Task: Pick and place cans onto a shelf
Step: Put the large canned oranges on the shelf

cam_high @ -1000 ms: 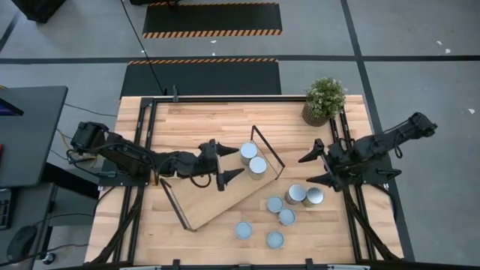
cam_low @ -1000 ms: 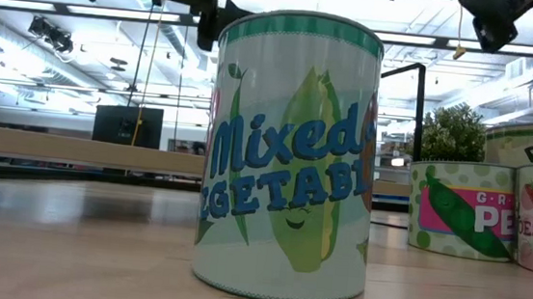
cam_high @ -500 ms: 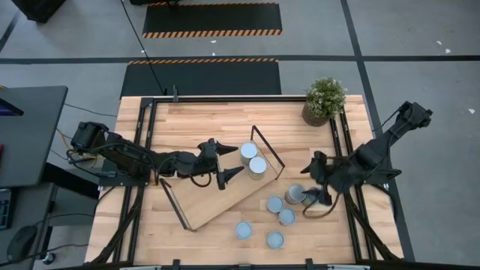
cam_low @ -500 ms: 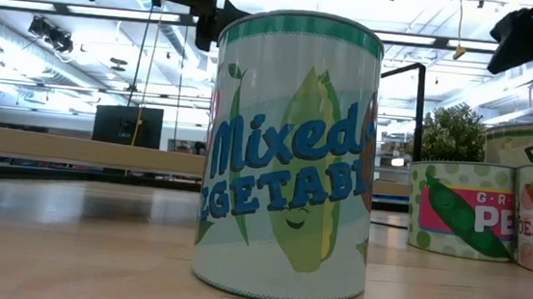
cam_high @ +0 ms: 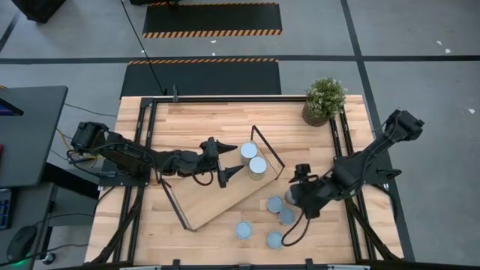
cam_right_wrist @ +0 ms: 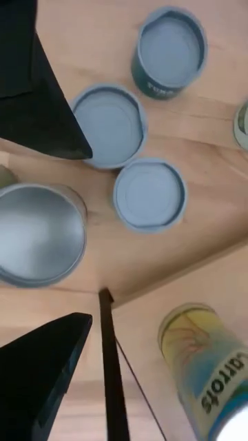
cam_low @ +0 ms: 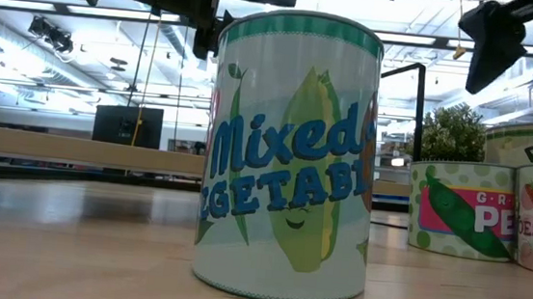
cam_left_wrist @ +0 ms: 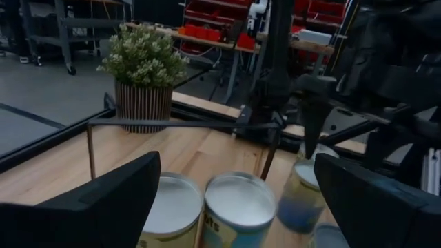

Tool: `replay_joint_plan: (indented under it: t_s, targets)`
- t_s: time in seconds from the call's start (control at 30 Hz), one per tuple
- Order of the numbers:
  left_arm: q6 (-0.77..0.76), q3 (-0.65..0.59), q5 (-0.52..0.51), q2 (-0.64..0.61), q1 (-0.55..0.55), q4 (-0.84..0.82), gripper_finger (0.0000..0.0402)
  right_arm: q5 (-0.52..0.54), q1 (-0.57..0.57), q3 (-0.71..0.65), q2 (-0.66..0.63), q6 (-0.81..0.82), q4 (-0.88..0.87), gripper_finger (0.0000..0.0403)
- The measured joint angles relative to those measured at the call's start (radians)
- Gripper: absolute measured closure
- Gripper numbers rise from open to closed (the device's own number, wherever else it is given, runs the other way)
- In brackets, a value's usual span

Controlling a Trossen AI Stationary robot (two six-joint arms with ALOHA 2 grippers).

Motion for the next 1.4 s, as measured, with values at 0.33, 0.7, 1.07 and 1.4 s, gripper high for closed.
replay_joint_plan:
  t_s: [0.33,0.7,1.07,1.4]
  targets:
    - [0.013,0.0,0.0,0.0,0.0,-0.006,0.0013,-0.018,-0.014,0.163,0.081,0.083,-0.262,0.0013]
    - [-0.002,0.001,-0.024,0.0,0.0,0.012,0.0013,-0.108,0.03,0.18,0.041,0.329,-0.486,0.0013]
    - [0.02,0.001,-0.023,0.0,0.0,-0.013,0.0013,-0.115,0.087,0.099,0.037,0.382,-0.426,0.0013]
    - [0.011,0.001,-0.023,0.0,0.0,-0.026,0.0013,-0.108,0.087,0.059,0.036,0.335,-0.338,0.0013]
